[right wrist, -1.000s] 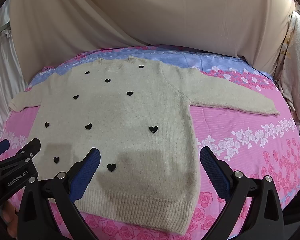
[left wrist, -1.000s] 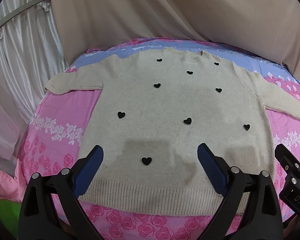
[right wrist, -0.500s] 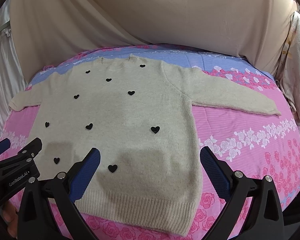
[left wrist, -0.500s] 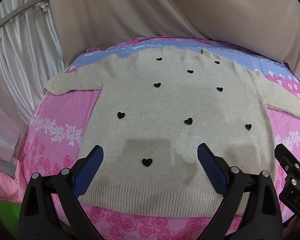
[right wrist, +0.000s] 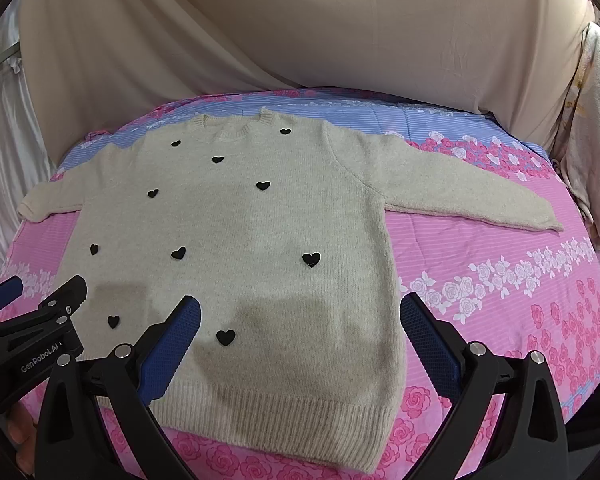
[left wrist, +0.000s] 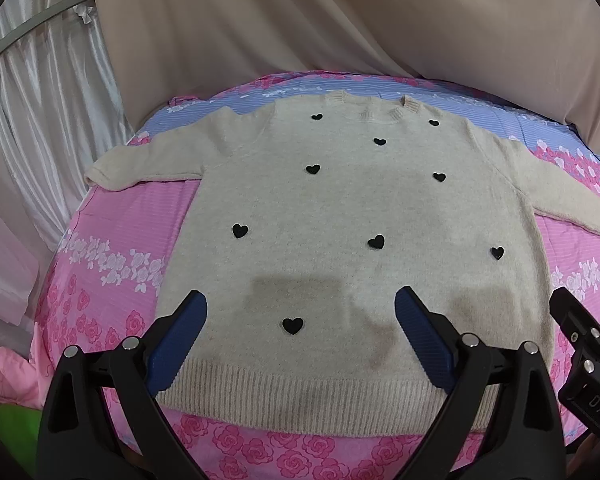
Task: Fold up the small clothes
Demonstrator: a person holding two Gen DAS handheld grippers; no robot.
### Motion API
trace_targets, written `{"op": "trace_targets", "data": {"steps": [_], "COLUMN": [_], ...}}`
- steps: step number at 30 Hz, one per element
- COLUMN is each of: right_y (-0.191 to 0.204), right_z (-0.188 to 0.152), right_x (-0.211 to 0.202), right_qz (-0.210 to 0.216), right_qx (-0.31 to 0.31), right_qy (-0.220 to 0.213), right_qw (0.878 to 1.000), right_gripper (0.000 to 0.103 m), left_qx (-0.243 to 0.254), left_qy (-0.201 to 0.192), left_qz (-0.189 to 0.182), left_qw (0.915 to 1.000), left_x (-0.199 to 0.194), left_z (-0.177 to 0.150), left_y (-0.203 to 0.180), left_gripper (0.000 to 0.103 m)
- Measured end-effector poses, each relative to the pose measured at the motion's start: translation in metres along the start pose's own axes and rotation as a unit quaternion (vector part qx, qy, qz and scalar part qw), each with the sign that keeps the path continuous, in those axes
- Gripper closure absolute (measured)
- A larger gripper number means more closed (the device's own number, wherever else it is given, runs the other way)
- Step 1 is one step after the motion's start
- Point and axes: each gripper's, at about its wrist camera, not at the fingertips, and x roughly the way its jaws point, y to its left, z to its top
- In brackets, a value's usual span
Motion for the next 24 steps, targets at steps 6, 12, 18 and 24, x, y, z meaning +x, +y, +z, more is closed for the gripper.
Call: {"op": "trace_targets", "data": {"steps": [6,12,18,24], "right_y": [0.0,-0.001,-0.003,-0.024], "right_z": [0.0,0.0,0.0,0.003], "right_x": [0.0,0.001,0.004,0.014], "right_qz": [0.0,-0.001,-0.001,0.01], "right_qx": [0.0,0.001,0.002,0.028], "right_qy": [0.0,0.001,0.002,0.013], "right_qw": [1.0,1.0,1.0,0.999], "right_gripper": [0.005,0.005,0.005,0.005], "left_qx": [0.004,0.008,0.013,0.003], "left_qy": [0.0,0.001,0.003,0.009], "left_qz": [-0.001,-0.001,-0.002,-0.013], "left_qw": [1.0,1.0,0.9999,0.9999], "left_x": [0.002,0.003,0.004,0.007], "left_z": [0.0,0.001,0.003,0.006], "left_y": [-0.002,-0.007,-0.012,-0.012], "left_gripper": [0.01,0.01,0.01,0.01]}}
